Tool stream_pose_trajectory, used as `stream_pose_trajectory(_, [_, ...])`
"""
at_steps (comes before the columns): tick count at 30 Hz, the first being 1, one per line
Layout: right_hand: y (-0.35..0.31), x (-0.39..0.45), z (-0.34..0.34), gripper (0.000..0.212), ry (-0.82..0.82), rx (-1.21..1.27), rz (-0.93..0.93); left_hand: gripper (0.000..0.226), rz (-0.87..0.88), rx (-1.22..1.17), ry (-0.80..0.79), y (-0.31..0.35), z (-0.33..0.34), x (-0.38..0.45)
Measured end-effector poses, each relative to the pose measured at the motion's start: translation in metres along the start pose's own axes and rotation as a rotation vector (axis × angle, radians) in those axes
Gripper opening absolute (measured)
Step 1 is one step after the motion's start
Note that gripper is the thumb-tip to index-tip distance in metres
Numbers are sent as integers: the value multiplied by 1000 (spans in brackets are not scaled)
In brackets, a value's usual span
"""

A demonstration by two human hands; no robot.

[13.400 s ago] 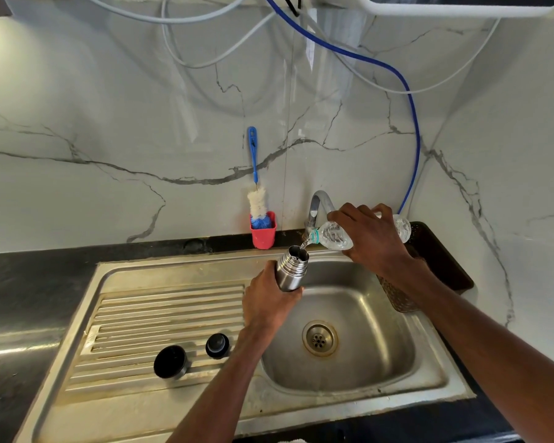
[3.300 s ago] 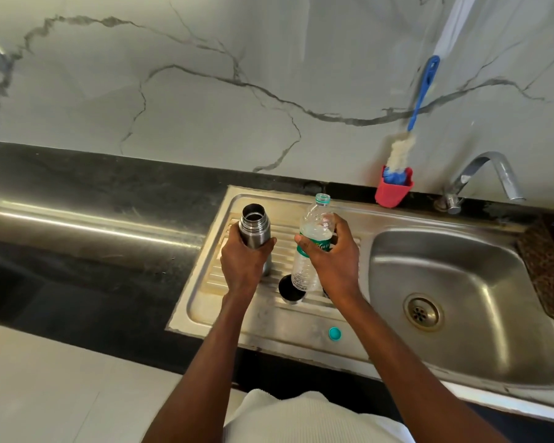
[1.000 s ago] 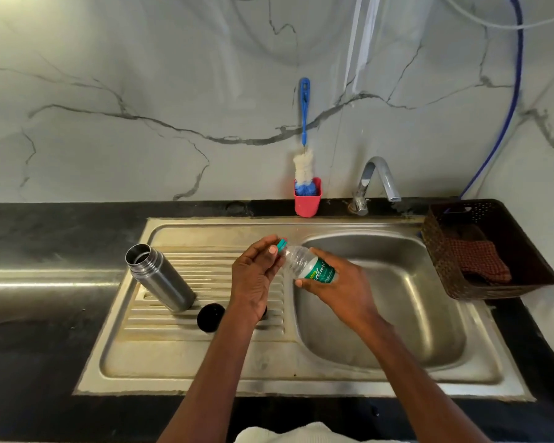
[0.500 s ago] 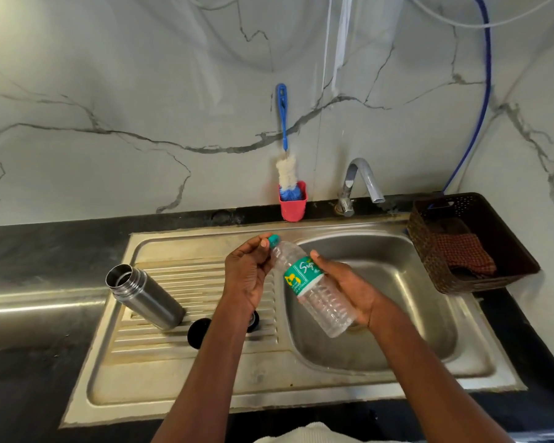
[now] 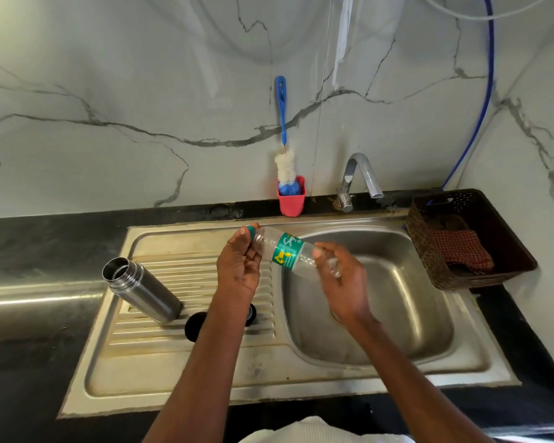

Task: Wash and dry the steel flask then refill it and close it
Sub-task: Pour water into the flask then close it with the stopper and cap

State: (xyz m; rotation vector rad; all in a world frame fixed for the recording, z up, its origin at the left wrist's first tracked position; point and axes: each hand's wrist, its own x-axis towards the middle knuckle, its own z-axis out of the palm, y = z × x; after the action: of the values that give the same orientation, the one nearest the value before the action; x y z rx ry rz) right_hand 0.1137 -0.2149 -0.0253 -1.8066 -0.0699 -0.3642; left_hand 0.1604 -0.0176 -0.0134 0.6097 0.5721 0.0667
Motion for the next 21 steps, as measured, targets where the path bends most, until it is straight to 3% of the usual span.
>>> stream_pose_trajectory(2, [2,8,4,28,58,310,525,21,20,81,-1,-3,3,-3])
stream_pose_trajectory(3, [7,10,2,36,11,363,755,15,37,146,12,-4,4,-6])
stream_pose_trajectory(4, [10,11,-1,42,-63,388,912,14,52,206,32,-6,5,-7])
stream_pose_trajectory(6, [15,7,-7,51,-190,431,1033,16,62,273,55,-6,4,-7])
stream_pose_trajectory(10, [16,-5,-15,62,-504,276,908,7,76,281,-51,2,-7,-1])
stream_pose_trajectory(14, [13,-4,-5,47,-702,237,719,5,126,352,-190,13,-14,10])
stream_pose_trajectory(16, [11,0,10,43,-693,236,662,19,157,415,-199,19,-17,20])
stream_pose_trajectory(18, [13,8,29,46,-608,194,608,31,179,522,-108,26,-26,37])
stream_pose_trajectory(21, [25,27,58,54,-465,66,526,19,273,955,96,33,-46,65])
